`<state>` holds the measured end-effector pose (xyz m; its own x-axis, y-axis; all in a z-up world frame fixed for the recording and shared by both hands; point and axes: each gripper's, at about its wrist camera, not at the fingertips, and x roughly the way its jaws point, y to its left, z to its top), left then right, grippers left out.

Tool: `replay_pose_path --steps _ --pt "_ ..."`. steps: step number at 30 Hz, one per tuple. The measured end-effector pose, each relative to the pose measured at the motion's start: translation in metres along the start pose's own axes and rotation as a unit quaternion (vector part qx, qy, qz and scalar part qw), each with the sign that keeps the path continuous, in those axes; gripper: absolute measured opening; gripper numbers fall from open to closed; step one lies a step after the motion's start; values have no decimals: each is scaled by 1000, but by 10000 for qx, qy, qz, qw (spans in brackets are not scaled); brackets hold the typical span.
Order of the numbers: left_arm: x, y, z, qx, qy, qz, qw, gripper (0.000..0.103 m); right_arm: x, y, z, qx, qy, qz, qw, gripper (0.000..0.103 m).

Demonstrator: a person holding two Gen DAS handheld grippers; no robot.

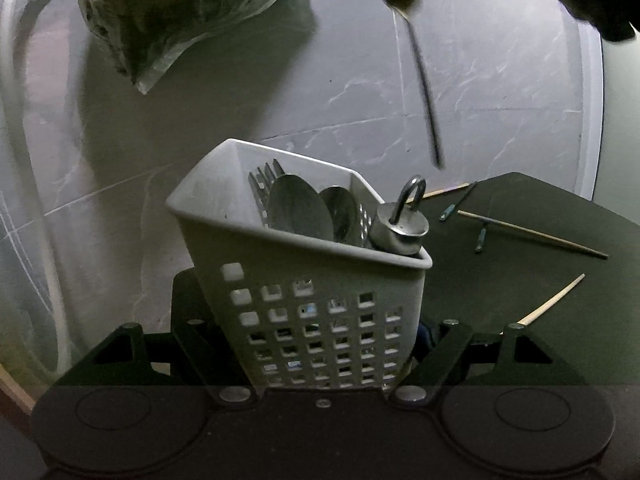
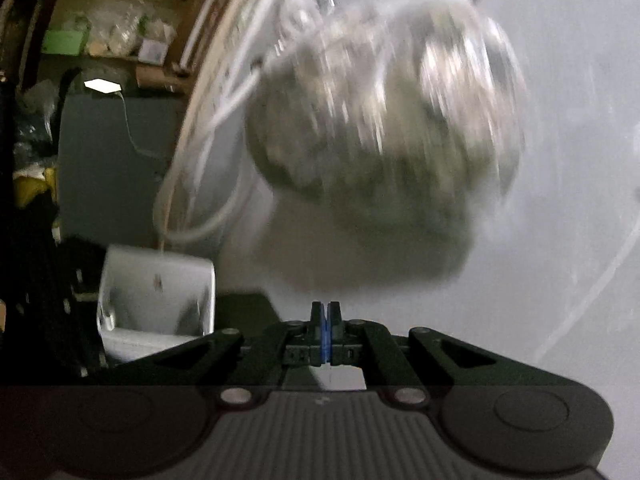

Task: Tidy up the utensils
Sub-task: 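Lift the gold spoon over the caddy and open the right tool, then move the open right tool back toward the scissors and chopsticks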

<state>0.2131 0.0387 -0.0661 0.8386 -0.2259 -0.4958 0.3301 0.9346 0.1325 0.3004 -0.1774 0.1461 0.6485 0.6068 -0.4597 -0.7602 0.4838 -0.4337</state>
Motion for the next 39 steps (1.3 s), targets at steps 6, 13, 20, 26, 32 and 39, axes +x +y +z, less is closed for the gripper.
replay_pose_path --steps 6,13,20,26,32,39 --pt "1 3 -1 25 -28 -58 10000 81 5 18 43 -149 -585 119 9981 0" --pt "2 4 -3 37 -47 -87 9999 81 42 46 51 -57 -681 516 9963 0" --pt "2 6 -3 47 -66 -107 9999 81 72 72 37 97 -304 748 9967 1" --pt "2 5 -3 49 -72 -112 9999 81 73 78 28 452 -184 692 9964 20" --pt "1 5 -4 19 -82 -91 9999 80 50 62 15 1089 -297 180 9935 55" --pt "-3 2 -4 -41 -72 5 10000 79 9 52 -24 2023 -84 -672 9770 85"
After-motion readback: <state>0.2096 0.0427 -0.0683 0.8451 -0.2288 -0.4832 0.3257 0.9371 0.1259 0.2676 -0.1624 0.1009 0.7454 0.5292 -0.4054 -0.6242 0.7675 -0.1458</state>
